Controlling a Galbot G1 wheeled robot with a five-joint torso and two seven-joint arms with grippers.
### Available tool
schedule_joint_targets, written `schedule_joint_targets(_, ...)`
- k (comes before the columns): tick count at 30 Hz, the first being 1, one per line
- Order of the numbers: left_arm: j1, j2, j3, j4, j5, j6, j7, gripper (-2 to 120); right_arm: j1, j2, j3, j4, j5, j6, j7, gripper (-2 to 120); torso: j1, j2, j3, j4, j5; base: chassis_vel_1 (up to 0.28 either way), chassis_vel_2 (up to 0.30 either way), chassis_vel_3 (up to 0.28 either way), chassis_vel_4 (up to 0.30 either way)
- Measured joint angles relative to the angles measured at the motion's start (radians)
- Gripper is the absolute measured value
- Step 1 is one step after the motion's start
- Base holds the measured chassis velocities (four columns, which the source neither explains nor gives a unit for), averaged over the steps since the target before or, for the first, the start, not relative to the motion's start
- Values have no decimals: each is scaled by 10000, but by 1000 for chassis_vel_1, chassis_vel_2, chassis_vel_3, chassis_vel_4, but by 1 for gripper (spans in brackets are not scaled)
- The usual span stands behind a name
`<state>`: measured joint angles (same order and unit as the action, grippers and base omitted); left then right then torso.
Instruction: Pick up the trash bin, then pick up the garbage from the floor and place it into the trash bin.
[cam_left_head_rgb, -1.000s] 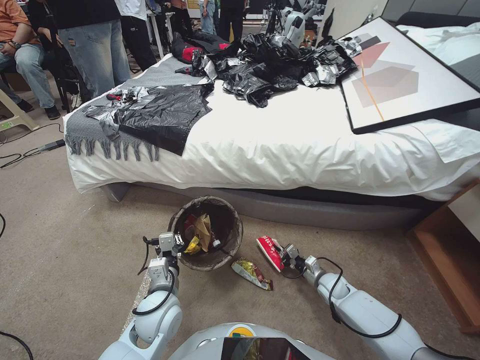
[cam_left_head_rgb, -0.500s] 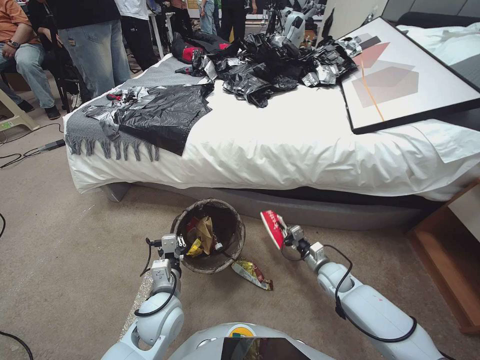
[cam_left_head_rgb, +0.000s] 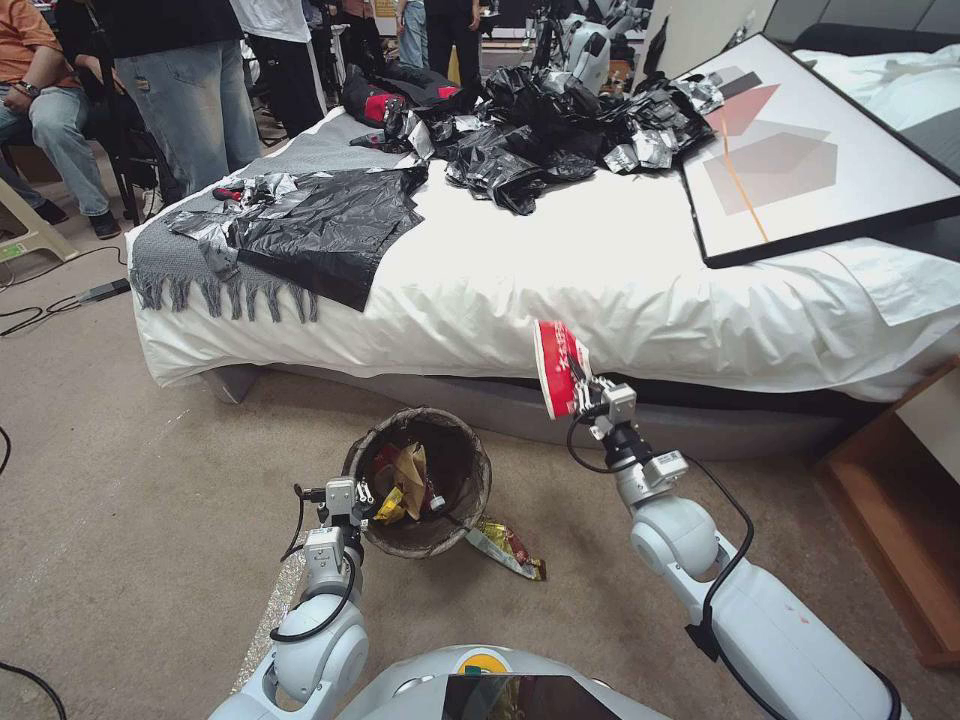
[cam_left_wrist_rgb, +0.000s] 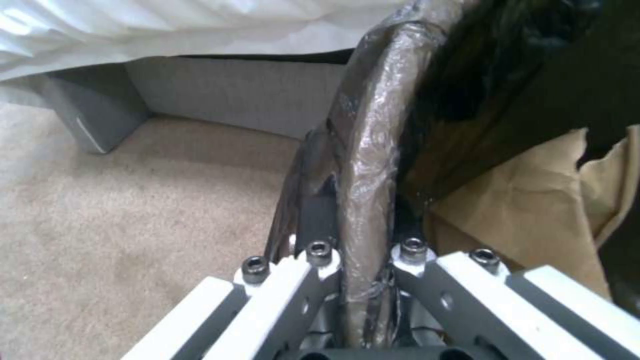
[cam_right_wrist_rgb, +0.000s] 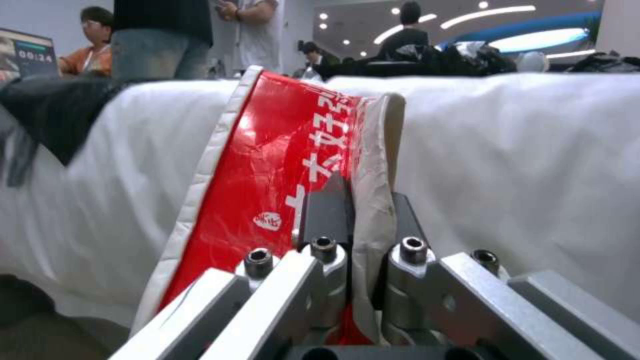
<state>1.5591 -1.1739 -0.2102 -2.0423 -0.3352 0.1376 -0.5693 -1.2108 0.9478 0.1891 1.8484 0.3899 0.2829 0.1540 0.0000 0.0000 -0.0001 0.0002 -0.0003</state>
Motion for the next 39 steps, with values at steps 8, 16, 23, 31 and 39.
schedule_joint_targets(8, 6, 7, -7, 1, 6, 0, 0, 0, -39, 99, 46, 668, -9, -92, 180, 0, 0, 0, 1, -4, 4, 0, 0, 0, 0)
schedule_joint_targets(16, 4, 14, -30, 1, 8, 1, -2, 0, -33, 162, 14, 1345, 59, -197, 226, 0, 0, -1, 3, -4, 2, 0, 0, 0, 0)
schedule_joint_targets(23, -21, 16, -17, 10, 9, 8, -2, 0, 76, 206, -205, 2068, 175, -269, 128, 0, 0, 0, 0, 0, 0, 0, 0, 0, 0)
schedule_joint_targets(31, -48, 10, 46, 26, 11, 37, -3, 0, 256, 236, -709, 2635, 340, -364, -255, 0, 0, 0, 0, -1, 2, 0, 0, 0, 0)
schedule_joint_targets(39, -75, -9, 80, 29, 33, 67, 1, 0, 797, 116, -1948, 2745, 404, -508, -745, 1, 0, 0, 0, -2, 1, 0, 0, 0, 0)
